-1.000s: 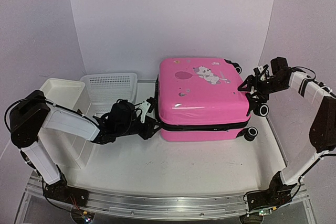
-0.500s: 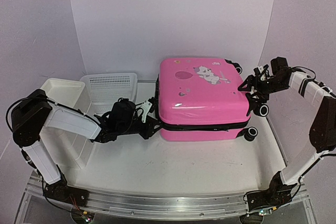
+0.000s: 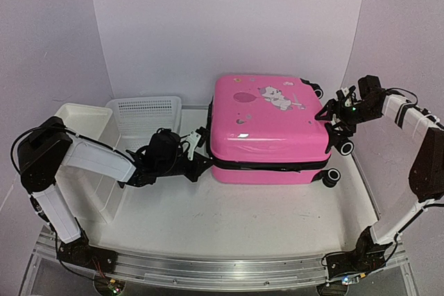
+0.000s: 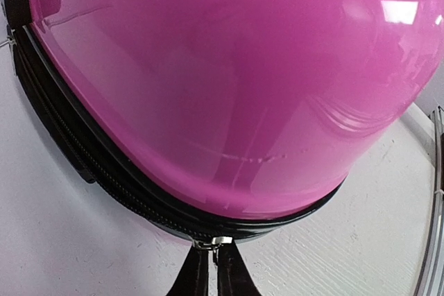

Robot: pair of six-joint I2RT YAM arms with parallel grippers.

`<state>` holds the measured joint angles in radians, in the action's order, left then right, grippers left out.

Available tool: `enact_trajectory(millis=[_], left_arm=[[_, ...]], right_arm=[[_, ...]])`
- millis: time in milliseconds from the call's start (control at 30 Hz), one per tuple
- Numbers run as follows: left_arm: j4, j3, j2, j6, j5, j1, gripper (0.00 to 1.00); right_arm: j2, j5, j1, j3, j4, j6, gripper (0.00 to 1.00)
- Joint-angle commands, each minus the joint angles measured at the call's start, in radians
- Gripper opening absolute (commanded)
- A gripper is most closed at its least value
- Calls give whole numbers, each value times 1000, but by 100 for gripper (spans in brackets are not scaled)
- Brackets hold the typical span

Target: Open, take out, and arrange the luggage

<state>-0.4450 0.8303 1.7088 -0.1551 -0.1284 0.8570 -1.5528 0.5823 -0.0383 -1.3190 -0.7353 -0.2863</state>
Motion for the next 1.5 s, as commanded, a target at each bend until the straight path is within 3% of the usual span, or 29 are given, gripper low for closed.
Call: enact_trajectory(millis=[0,233,500,767,933,1000,1233,1333,1467], left_arm=[[-77,50,25,12,-7,13,3],[-72,38,7,64,33,66,0],[-62,45,-2,148,203,234,0],[-5,160,52,115,133,305,0],[29,249,93,95,90,314,5],[55,251,77,100,85,319,11],[223,131,-154,94,58,317,50],[373,135,-268,116,84,312,79],[569,195,-371,120,107,243,87]], right_arm=[[5,59,33,28,-155,-4,86],[12,55,33,36,-152,-4,86],[32,68,47,78,-108,-38,86],[42,56,69,97,-93,-49,86],[59,18,69,113,-96,-46,87],[77,-24,69,116,-122,-30,88],[206,-238,69,108,-273,63,97],[261,-333,68,106,-341,110,98],[320,-391,69,105,-400,142,98]])
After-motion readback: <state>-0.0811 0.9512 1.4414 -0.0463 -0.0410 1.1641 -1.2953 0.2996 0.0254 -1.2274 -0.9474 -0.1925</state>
